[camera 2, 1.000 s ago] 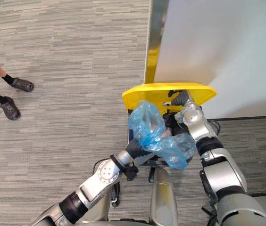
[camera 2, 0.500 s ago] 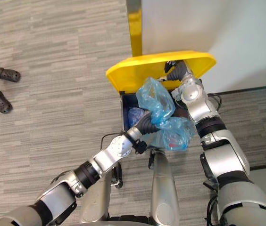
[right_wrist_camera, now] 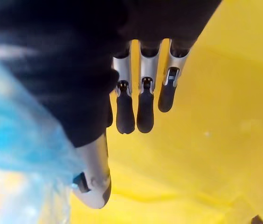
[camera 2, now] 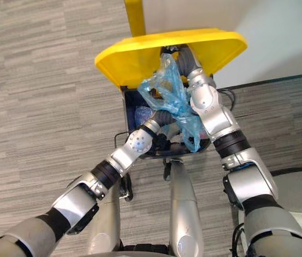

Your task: Gather rubbish on tea table into small bin, then transfer packed bag to large trash can.

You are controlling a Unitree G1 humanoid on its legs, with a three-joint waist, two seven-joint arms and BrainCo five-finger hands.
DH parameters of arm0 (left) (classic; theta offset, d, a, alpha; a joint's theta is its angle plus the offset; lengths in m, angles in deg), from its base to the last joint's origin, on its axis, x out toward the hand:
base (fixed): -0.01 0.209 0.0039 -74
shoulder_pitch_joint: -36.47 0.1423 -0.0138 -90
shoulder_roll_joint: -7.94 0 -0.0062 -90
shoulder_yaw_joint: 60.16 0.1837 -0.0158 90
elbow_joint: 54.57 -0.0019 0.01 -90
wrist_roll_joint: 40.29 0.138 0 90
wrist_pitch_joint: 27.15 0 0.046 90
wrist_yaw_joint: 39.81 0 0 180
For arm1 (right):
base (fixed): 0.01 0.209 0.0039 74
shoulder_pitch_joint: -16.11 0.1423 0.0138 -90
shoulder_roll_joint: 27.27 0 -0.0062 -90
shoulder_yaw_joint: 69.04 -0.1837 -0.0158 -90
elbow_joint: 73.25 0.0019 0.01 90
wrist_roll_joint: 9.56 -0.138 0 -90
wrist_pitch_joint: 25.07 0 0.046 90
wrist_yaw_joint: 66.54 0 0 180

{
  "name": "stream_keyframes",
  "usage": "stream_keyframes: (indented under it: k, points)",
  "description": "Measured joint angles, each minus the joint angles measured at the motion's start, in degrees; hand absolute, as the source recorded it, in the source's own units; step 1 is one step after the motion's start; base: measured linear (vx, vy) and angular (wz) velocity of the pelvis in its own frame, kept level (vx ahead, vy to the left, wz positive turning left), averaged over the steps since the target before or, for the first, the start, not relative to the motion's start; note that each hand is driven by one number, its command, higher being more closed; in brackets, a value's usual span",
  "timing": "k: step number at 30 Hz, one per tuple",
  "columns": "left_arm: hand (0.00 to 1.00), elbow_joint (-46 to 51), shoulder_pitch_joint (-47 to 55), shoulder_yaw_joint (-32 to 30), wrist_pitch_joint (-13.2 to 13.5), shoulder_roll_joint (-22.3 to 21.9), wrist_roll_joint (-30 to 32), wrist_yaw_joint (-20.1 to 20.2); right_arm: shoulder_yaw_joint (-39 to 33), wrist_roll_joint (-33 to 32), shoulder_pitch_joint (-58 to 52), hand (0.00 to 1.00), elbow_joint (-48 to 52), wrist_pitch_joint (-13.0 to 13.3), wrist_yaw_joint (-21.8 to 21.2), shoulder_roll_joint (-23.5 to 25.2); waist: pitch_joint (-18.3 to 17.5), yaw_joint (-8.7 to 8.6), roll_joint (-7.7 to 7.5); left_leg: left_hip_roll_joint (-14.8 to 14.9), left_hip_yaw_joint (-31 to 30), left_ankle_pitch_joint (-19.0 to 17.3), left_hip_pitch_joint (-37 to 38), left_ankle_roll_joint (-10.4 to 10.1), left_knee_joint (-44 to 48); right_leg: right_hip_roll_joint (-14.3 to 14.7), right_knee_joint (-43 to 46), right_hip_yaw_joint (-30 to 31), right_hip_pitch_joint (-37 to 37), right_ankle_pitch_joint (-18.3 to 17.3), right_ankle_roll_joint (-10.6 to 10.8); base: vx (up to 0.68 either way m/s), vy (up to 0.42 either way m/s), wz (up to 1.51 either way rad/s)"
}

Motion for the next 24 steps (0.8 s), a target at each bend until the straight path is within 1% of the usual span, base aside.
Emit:
stream_keyframes:
  k: [3,6,7,8,9,11,13,16,19,24]
  points:
    - [1.00,-1.7,-0.6,-2.5,-0.6,0.9,1.5,-0.1,1.1,0.0,0.1,0.00,3.0,0.4,0.0,0.1,0.0,0.16,-0.04,0.8,0.3,-0.5,-2.0,-0.2,1.4,0.5,0.8,0.1,-2.1,0.0,-0.1,-0.01,-0.028,-0.10]
    - [1.00,-3.1,-1.3,-5.0,-1.4,2.0,1.9,-0.4,1.6,0.9,0.1,0.00,4.6,1.2,0.2,0.0,0.2,0.03,-0.36,1.0,0.8,-0.5,-3.1,-0.2,2.2,0.5,1.9,0.5,-4.2,0.0,-0.4,0.02,-0.021,-0.09]
    - [1.00,-3.3,-1.3,-5.5,-1.7,2.5,1.9,-1.0,1.7,2.9,0.1,0.00,4.7,1.2,0.5,0.0,0.4,0.00,-0.66,1.0,1.0,-0.5,-3.2,-0.2,2.2,0.6,2.0,0.6,-4.4,0.0,-0.4,0.01,-0.025,-0.06]
    - [1.00,-3.4,-1.3,-5.7,-2.2,2.8,1.9,-1.4,1.7,6.1,0.1,0.00,4.7,1.2,1.5,-0.1,0.4,-0.04,-0.74,1.2,1.0,-0.6,-3.2,-0.3,2.3,0.7,2.0,0.5,-4.4,0.0,-0.4,0.01,-0.020,-0.04]
    - [1.00,-3.4,-1.3,-5.9,-2.4,2.8,1.9,-1.5,1.7,7.3,0.1,0.00,4.7,1.2,2.0,-0.2,0.4,0.01,-0.74,1.3,1.0,-0.6,-3.2,-0.3,2.4,0.7,2.1,0.5,-4.4,0.0,-0.4,0.00,0.000,0.00]
    - [1.00,-3.4,-1.2,-6.2,-2.4,2.8,1.9,-1.9,1.7,11.7,0.3,0.00,4.7,1.0,3.6,-0.2,0.4,0.04,-0.74,1.4,1.0,-0.8,-3.2,-0.3,2.7,0.7,2.3,0.5,-4.4,-0.1,-0.7,0.00,-0.003,-0.02]
    - [1.00,-3.4,-1.2,-6.4,-2.4,2.8,2.3,-2.8,1.7,17.6,0.3,0.00,5.1,0.4,4.9,-0.2,0.4,0.07,-0.74,1.7,1.0,-1.1,-3.4,-0.3,3.3,0.9,2.4,0.5,-4.4,-0.1,-0.7,-0.02,-0.003,-0.04]
    - [1.00,-3.4,-0.6,-7.1,-2.4,2.7,2.9,-3.9,1.8,24.6,0.3,0.00,6.1,-0.8,5.8,-0.1,0.4,0.05,-0.76,1.7,1.2,-1.2,-3.4,-0.1,3.3,0.9,2.3,0.6,-4.4,-0.1,-0.7,0.00,0.000,0.00]
    - [1.00,-4.1,-0.2,-7.9,-2.5,2.7,3.5,-4.1,1.8,29.1,0.4,0.00,6.2,-1.6,6.5,0.1,0.4,0.05,-0.76,1.7,1.4,-1.2,-3.2,-0.1,3.2,0.9,2.3,0.7,-4.4,-0.1,-0.7,0.00,0.000,0.00]
    - [1.00,-4.5,1.0,-8.5,-2.5,2.4,3.5,-4.6,1.8,31.2,0.4,0.00,6.2,-2.6,7.2,0.8,0.4,-0.11,-0.78,1.7,1.7,-1.2,-3.0,-0.1,3.0,0.9,2.3,0.9,-4.4,-0.1,-0.7,0.00,0.000,0.00]
